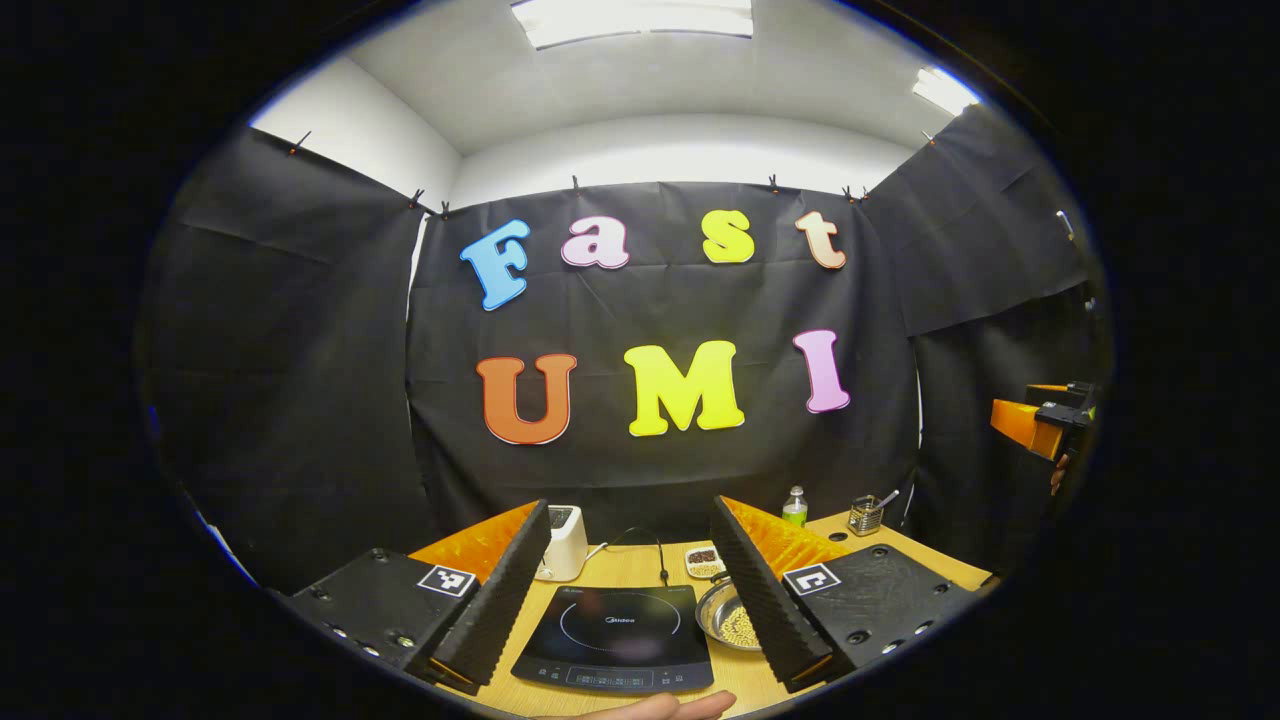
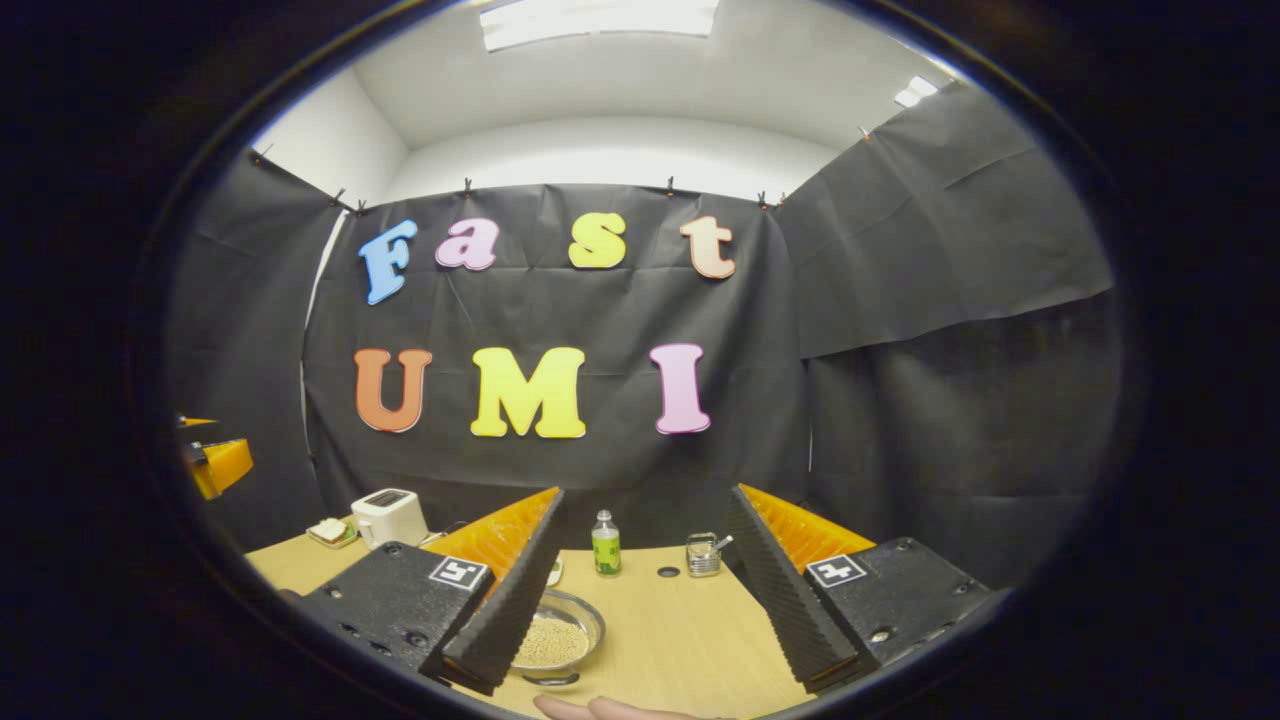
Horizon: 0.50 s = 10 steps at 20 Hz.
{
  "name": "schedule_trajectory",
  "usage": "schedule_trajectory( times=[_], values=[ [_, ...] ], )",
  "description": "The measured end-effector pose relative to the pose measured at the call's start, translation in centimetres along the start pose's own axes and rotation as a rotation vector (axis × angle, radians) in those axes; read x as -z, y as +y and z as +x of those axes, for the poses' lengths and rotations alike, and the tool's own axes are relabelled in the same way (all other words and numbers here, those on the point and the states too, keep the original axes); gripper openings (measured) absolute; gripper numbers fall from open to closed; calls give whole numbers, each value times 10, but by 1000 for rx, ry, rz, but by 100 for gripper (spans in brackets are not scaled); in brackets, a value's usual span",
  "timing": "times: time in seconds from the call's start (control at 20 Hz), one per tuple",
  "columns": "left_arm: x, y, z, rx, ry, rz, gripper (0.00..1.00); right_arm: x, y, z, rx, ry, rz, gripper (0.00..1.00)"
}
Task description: First push the handle of the pot to place it horizontally, then grasp the pot with both hands and set it on the induction cooktop.
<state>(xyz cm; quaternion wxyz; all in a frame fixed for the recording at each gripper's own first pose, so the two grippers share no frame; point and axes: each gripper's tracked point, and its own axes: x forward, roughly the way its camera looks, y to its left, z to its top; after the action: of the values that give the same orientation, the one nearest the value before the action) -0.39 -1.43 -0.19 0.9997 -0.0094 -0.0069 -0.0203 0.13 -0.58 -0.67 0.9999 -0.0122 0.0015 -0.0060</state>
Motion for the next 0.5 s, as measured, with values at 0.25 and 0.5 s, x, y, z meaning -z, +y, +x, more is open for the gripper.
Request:
schedule_trajectory(
  times=[0.25, 0.5],
  values=[
    [6, 2, 1, -4, 7, -6, 96, 18, 10, 12, -15, 35, -6, 96],
    [10, 6, -1, -6, 10, -4, 96, 49, 36, 31, -116, 111, 18, 96]
  ],
)
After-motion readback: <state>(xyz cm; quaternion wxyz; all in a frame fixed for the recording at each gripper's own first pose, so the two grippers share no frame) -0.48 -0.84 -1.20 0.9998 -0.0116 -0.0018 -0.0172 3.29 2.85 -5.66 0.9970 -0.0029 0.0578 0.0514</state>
